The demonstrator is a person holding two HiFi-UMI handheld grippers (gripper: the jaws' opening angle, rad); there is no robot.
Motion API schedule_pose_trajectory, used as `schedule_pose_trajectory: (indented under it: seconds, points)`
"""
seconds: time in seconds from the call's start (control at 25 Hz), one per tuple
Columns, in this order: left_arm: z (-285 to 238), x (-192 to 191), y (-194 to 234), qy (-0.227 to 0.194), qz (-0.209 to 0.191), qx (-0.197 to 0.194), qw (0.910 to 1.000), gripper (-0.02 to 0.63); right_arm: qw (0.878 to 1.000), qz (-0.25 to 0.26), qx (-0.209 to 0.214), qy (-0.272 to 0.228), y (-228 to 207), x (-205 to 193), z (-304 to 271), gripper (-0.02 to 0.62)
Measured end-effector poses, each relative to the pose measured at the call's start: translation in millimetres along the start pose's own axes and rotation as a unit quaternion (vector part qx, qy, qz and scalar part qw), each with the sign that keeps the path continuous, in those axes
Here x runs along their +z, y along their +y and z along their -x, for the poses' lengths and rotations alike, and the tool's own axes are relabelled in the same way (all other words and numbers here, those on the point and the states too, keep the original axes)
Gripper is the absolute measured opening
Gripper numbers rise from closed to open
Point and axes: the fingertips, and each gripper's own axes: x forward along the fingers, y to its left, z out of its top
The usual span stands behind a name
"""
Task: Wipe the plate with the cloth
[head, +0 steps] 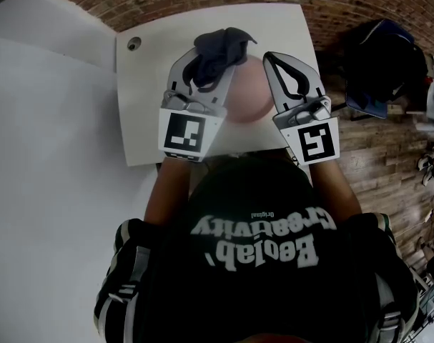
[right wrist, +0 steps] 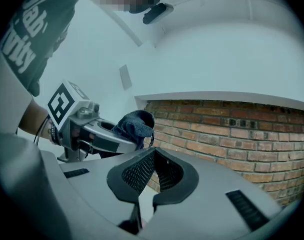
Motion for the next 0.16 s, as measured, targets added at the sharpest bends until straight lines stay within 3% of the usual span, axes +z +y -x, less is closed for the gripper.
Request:
schedule_pose_trajectory:
  seconds: [0.16]
  points:
    - [0.2, 0.2, -1.5, 0.0, -0.001, 0.0, 1.0, 0.133, 1.0, -0.002, -0.001, -0.001, -1.1, 0.1, 1.5, -0.005]
